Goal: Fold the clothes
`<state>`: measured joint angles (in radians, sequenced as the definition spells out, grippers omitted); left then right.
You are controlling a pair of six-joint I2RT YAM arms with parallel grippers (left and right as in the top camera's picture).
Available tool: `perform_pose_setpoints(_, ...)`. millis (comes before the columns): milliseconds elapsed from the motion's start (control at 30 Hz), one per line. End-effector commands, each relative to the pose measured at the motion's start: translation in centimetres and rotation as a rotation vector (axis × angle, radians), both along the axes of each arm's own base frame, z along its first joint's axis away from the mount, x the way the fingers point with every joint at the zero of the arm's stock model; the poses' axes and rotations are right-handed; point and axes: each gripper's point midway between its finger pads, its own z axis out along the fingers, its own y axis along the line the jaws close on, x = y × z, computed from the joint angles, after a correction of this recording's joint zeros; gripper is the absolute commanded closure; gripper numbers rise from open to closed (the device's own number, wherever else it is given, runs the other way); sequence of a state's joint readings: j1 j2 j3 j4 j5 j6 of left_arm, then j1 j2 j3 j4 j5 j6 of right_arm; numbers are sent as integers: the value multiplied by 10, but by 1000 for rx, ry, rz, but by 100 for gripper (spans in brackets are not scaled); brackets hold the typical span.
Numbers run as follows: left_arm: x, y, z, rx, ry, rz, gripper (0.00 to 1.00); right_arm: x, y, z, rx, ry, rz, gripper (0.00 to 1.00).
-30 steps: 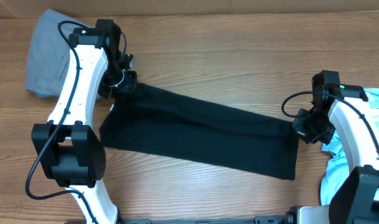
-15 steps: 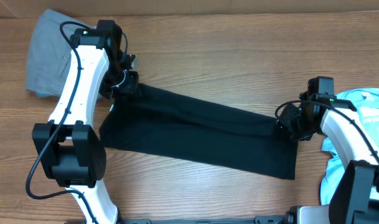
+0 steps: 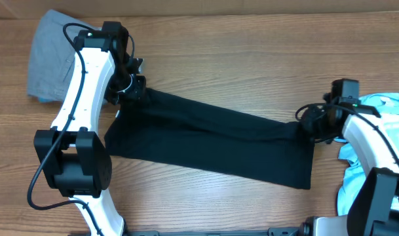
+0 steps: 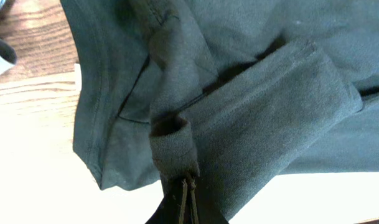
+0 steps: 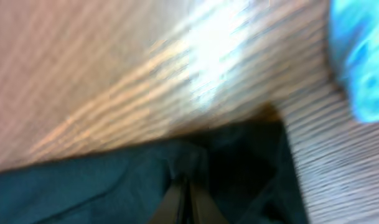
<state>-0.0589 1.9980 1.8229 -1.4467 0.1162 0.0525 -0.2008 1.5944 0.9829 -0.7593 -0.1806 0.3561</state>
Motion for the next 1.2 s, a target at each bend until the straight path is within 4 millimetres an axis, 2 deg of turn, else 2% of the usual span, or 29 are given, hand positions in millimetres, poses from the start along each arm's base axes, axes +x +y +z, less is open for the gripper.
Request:
perform_pose_setpoints(0, -7, -1, 5, -12, 10, -15, 96, 26, -6, 41, -12, -144, 84, 96)
perform_pose_setpoints(100, -11, -1, 5, -12, 24, -20, 96, 27, -7, 54, -19, -174, 100, 96)
perform_pose_setpoints(200, -16, 0, 5, -7, 43, -21, 96, 7, -3, 49, -2, -95, 96, 96)
perform_pose_setpoints(333, -27, 3, 7, 7, 89, -22, 96, -29, -8, 37, -27, 75, 42, 96)
perform_pose_setpoints(500, -41, 19, 8, 87, 147, -16, 96, -84, -21, 31, -106, 321, -50, 96)
perform_pose_setpoints(667, -41, 34, 8, 140, 151, 44, 96, -98, -22, 31, -114, 379, -67, 96)
perform_pose_setpoints(800, -47, 38, 10, 138, 179, 56, 96, -105, -20, 25, -111, 402, -65, 96)
perform_pose_setpoints(933, -55, 37, 12, 127, 213, 55, 93, -109, -19, 22, -109, 415, -55, 90)
perform_pose_setpoints(967, -56, 36, 12, 128, 217, 54, 91, -110, -19, 22, -111, 418, -55, 85)
perform_pose_setpoints(1000, -56, 36, 12, 129, 216, 52, 88, -111, -19, 22, -112, 421, -55, 67)
perform_pose_setpoints(1033, -56, 36, 12, 129, 217, 51, 85, -111, -19, 22, -111, 421, -55, 44)
perform_pose_setpoints(1067, -57, 36, 12, 129, 220, 51, 81, -111, -19, 22, -111, 421, -56, 39)
perform_pose_setpoints(1100, -58, 36, 12, 132, 223, 51, 76, -111, -19, 22, -111, 420, -55, 38)
perform_pose_setpoints(1167, -58, 36, 12, 131, 224, 53, 72, -109, -20, 22, -112, 413, -58, 38)
